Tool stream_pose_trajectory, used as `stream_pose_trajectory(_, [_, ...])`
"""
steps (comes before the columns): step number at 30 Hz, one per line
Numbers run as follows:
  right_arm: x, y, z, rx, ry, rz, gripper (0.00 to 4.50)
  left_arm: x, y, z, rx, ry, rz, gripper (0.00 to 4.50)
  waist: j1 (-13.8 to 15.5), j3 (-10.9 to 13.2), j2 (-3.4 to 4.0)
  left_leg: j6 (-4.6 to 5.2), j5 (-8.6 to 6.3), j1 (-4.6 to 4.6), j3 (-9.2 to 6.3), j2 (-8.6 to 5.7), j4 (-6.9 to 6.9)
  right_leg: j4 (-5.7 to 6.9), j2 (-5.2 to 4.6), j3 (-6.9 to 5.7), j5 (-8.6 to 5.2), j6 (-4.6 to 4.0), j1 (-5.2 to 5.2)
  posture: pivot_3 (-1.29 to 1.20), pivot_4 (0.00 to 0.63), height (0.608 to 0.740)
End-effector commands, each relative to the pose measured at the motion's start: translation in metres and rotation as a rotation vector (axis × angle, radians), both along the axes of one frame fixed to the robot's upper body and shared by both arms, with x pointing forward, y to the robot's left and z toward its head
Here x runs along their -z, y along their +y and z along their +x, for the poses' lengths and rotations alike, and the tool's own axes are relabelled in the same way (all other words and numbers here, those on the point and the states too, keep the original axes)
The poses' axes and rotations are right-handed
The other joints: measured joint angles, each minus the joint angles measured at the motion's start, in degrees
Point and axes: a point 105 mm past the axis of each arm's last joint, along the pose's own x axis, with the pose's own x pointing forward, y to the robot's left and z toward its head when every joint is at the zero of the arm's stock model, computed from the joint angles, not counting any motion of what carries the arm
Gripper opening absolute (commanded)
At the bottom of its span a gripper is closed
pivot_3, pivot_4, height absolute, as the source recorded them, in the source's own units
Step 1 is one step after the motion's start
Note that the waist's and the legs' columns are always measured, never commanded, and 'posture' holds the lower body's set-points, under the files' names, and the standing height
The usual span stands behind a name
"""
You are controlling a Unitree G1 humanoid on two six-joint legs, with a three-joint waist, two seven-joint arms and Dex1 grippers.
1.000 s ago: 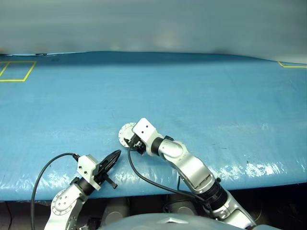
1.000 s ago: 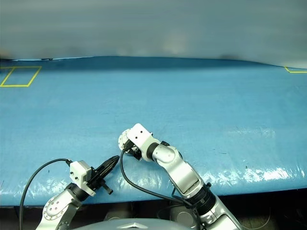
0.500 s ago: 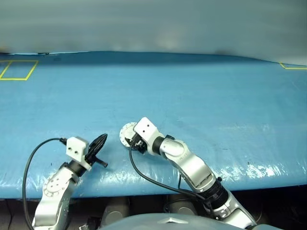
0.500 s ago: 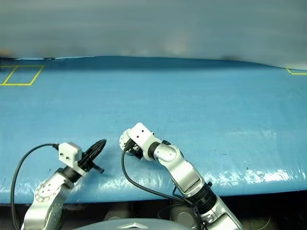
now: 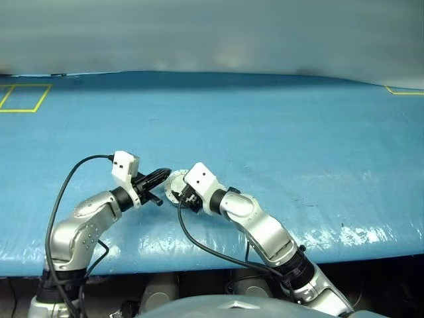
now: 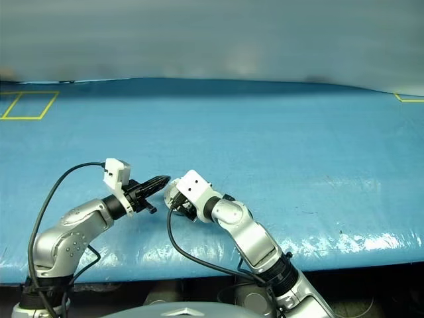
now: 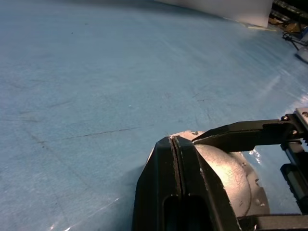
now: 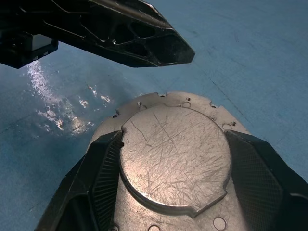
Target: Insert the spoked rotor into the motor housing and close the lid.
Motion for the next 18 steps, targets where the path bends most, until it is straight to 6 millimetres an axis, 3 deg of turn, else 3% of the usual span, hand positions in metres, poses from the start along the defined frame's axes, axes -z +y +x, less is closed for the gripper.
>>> stream_pose_trajectory(1, [0.018, -0.011, 0.003, 0.051, 0.046, -0.057, 3.02, 0.005, 0.001, 0.002, 0.023, 0.048, 0.006, 0.0, 0.0, 0.0, 0.0, -0.01, 0.0, 0.0, 0.0, 0.0, 0.0, 0.0, 0.01, 0.0, 0.0, 0.0, -0.01, 0.0, 0.15, 0.74])
stream_pose_trajectory(8, [0.018, -0.011, 0.003, 0.056, 0.05, -0.054, 3.02, 0.012, 0.0, 0.009, 0.032, 0.065, 0.0, 0.0, 0.0, 0.0, -0.01, -0.15, 0.09, -0.01, -0.01, 0.0, -0.02, 0.0, 0.0, 0.0, 0.01, -0.03, -0.01, 0.0, 0.15, 0.74])
stream_pose_trajectory(18, [0.018, -0.011, 0.001, 0.048, 0.055, -0.053, 3.02, 0.025, -0.011, 0.004, 0.117, 0.114, 0.031, 0.0, 0.2, 0.0, -0.01, -0.2, 0.12, 0.0, -0.03, -0.01, -0.03, -0.01, -0.01, 0.0, 0.02, -0.02, 0.0, 0.0, 0.15, 0.74])
